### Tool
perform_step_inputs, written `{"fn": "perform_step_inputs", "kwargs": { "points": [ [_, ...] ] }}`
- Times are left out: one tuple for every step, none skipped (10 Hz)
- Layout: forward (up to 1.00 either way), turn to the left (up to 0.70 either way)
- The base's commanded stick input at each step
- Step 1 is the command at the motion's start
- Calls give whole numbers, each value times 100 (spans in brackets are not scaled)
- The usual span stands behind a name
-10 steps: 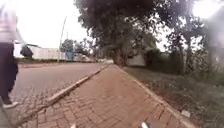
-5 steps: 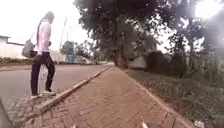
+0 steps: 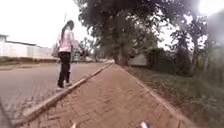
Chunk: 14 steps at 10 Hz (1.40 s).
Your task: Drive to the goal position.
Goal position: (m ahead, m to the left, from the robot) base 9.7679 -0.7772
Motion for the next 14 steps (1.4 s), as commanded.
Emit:
{"fn": "perform_step_inputs", "kwargs": {
  "points": [
    [50,0],
    [50,0],
    [50,0],
    [50,0],
    [50,0],
    [50,0],
    [50,0],
    [50,0],
    [50,0],
    [50,0],
    [50,0],
    [50,0],
    [50,0],
    [50,0]
  ]
}}
